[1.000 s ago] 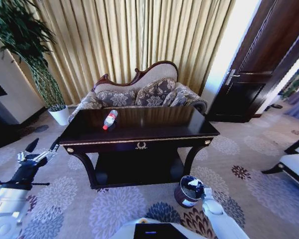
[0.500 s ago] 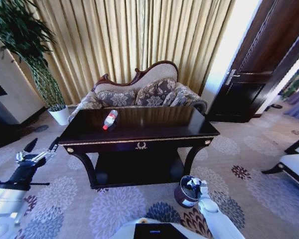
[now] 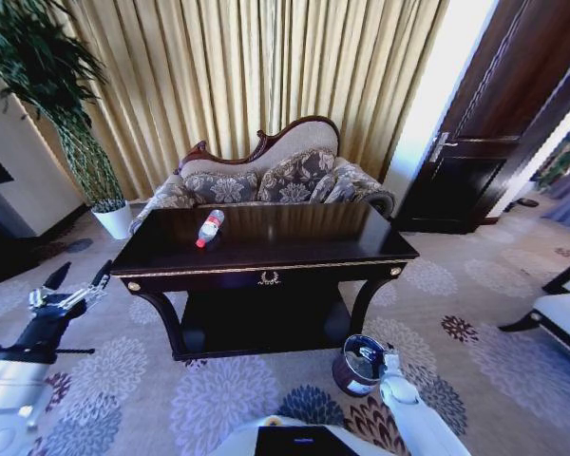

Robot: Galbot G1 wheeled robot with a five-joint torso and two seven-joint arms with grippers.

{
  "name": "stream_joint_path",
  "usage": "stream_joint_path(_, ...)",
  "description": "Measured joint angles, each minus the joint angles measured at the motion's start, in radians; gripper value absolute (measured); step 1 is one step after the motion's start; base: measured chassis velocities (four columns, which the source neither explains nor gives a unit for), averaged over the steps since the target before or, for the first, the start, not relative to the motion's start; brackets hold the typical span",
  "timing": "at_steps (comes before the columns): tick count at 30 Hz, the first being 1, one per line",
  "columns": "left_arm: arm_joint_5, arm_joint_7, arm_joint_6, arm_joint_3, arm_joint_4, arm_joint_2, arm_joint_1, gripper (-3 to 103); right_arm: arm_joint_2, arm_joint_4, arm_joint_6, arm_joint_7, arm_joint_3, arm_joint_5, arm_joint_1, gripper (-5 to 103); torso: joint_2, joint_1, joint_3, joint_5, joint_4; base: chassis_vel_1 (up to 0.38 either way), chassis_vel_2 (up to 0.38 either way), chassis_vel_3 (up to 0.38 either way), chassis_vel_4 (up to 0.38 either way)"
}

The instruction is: Move to the front of the table and place the trash on the table into the trash bin.

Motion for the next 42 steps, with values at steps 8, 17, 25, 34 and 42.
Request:
stream_joint_path(8,-0.002,0.0,-0.001,-0.001,0.001,0.0,0.002,100,-0.001,0.039,-0.003,0.003,0.006,0.01,-0.013,100,0.0,0.0,0.0,0.0002,0.0,0.0,0.0,0.0,0.0)
stream_joint_path(17,0.013,0.0,-0.001,0.007,0.011,-0.016,-0.014,100,-0.103,0.522,-0.041,0.023,0.021,0.137,-0.164,100,0.0,0.0,0.0,-0.0002,0.0,0.0,0.0,0.0,0.0)
stream_joint_path(25,0.029,-0.007,-0.001,-0.002,0.012,-0.022,-0.001,100,-0.142,0.981,-0.116,-0.008,0.071,0.216,-0.249,100,0.0,0.0,0.0,-0.0001,0.0002,0.0,0.0,0.0,0.0)
stream_joint_path(34,0.024,-0.034,-0.001,-0.014,0.003,-0.01,0.006,100,-0.148,1.262,-0.208,0.012,0.076,0.235,-0.304,100,0.0,0.0,0.0,0.0,-0.0001,0.0,0.0,0.0,0.0)
stream_joint_path(42,0.023,-0.089,0.087,-0.028,-0.043,0.001,0.009,100,-0.17,1.357,-0.281,0.054,0.078,0.252,-0.305,100,0.0,0.0,0.0,0.0001,0.0,0.0,0.0,0.0,0.0)
